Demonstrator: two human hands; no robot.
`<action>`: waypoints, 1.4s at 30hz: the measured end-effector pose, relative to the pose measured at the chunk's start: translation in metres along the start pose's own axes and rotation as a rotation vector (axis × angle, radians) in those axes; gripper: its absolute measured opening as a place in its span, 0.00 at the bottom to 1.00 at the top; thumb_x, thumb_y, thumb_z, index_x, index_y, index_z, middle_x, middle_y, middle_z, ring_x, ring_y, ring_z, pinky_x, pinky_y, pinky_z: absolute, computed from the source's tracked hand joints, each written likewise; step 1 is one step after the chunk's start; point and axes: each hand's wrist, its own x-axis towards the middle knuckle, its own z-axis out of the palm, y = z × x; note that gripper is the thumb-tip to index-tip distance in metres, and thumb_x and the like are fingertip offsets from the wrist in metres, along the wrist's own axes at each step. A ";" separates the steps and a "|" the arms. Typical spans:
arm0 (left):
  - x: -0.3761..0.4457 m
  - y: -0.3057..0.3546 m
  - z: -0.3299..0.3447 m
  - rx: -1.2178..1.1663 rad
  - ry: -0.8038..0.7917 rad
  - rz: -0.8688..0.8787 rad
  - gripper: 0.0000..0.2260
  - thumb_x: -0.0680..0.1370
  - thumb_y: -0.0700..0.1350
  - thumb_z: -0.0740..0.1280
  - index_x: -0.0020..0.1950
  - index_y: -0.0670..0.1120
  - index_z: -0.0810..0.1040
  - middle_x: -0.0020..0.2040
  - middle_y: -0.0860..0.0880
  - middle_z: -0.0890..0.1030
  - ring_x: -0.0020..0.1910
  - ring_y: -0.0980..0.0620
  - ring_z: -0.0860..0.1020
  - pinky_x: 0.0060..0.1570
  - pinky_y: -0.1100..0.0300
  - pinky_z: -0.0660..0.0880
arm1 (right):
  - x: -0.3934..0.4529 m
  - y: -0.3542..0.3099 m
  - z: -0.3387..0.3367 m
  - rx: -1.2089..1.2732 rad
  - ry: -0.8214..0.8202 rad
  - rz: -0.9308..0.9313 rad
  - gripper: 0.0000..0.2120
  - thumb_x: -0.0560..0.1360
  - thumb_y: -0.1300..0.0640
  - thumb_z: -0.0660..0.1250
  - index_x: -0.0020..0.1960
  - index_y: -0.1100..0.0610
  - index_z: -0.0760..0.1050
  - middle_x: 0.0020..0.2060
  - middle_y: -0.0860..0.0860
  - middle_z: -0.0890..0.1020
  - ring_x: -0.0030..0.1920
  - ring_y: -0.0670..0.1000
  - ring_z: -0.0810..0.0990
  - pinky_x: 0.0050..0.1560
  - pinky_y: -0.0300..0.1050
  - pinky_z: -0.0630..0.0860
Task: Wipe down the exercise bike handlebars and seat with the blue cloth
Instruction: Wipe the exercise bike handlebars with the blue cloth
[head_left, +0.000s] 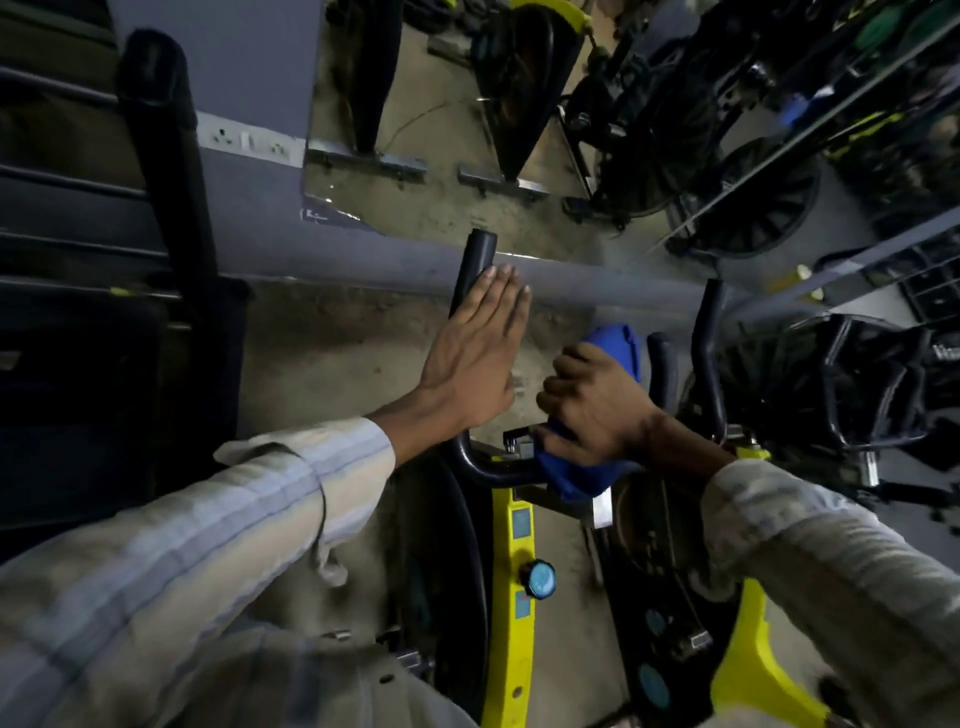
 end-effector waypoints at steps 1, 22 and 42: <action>0.000 0.000 0.000 -0.005 0.001 -0.002 0.45 0.76 0.55 0.63 0.85 0.35 0.48 0.85 0.33 0.50 0.86 0.36 0.47 0.85 0.43 0.43 | 0.000 -0.002 0.001 0.000 -0.023 -0.031 0.23 0.81 0.41 0.63 0.34 0.56 0.73 0.30 0.55 0.76 0.36 0.60 0.73 0.46 0.57 0.71; -0.002 -0.001 -0.007 -0.041 -0.050 -0.006 0.42 0.76 0.53 0.58 0.85 0.34 0.50 0.85 0.33 0.51 0.86 0.37 0.48 0.85 0.44 0.40 | 0.032 -0.039 -0.015 0.329 0.145 1.166 0.30 0.75 0.52 0.71 0.72 0.65 0.70 0.68 0.62 0.75 0.68 0.62 0.71 0.75 0.56 0.66; 0.000 0.004 -0.020 0.093 -0.146 -0.018 0.39 0.78 0.54 0.61 0.85 0.36 0.54 0.85 0.35 0.55 0.87 0.39 0.48 0.85 0.42 0.38 | 0.043 -0.044 -0.024 0.516 0.276 1.382 0.25 0.78 0.56 0.71 0.73 0.59 0.70 0.65 0.59 0.76 0.61 0.61 0.76 0.59 0.56 0.77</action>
